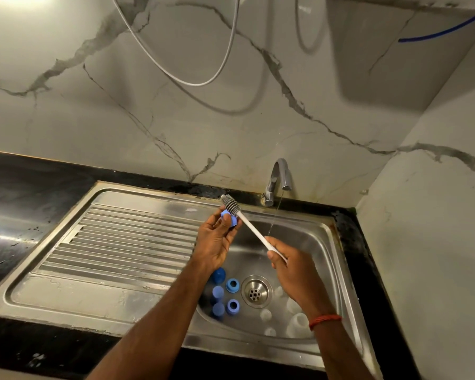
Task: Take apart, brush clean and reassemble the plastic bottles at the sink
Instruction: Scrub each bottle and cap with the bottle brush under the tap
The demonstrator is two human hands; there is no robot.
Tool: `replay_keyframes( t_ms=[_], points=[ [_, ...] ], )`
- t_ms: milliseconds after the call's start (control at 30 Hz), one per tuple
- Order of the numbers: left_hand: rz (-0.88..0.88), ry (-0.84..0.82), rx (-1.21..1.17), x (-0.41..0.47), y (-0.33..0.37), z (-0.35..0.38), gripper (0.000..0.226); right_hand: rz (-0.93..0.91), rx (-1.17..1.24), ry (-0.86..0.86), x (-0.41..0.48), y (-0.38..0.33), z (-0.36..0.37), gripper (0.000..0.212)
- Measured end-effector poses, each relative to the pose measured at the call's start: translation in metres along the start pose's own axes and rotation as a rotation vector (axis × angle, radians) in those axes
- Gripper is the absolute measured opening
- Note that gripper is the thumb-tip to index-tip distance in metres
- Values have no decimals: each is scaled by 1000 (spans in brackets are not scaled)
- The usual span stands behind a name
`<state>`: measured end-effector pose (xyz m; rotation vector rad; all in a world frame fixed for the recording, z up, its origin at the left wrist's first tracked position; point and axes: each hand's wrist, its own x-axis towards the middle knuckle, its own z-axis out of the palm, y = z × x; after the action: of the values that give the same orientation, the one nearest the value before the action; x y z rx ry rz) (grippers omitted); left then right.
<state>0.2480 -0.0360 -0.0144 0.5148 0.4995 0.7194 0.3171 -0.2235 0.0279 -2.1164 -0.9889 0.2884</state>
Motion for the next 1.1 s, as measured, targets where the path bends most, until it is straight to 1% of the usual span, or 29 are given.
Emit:
replay_keyframes(
  t_ms=[100, 167, 200, 267, 333, 433, 533, 600, 767, 833, 967, 1033, 1100],
  points=[
    [33, 62, -27, 7, 7, -3, 46, -82, -53, -66, -5, 5, -1, 40],
    [19, 79, -28, 6, 10, -4, 52, -95, -24, -89, -10, 14, -5, 40],
    [-4, 65, -35, 4, 8, -4, 51, -82, -12, -86, -11, 17, -7, 40],
    [-61, 9, -61, -2, 1, 0, 41, -66, -21, -58, -9, 17, -9, 39],
    [-94, -39, -70, -6, -6, 6, 31, -91, -69, -25, 0, 12, -7, 39],
    [-93, -75, -37, -5, -3, 12, 31, -122, -71, -18, 7, 6, -2, 42],
    [-78, -30, -55, -3, 9, 10, 29, -144, -42, -67, -3, 17, -3, 43],
    [-76, -14, -45, -5, 10, 7, 31, -118, -35, -89, -12, 27, -8, 42],
    [-61, -86, 105, -11, -2, 14, 37, -155, -138, -30, -2, 15, -3, 41],
    [-41, -48, 115, -9, 2, 19, 38, -143, -100, -7, 3, 9, 1, 41],
    [-50, 95, 45, -3, 10, 9, 48, -150, -75, -49, -13, 19, 0, 41],
    [-80, 121, 8, -6, 7, 8, 52, -141, -86, -52, -17, 24, -3, 40],
    [-104, 106, -2, -11, 2, 15, 54, -133, -124, -14, -11, 21, -2, 40]
  ],
)
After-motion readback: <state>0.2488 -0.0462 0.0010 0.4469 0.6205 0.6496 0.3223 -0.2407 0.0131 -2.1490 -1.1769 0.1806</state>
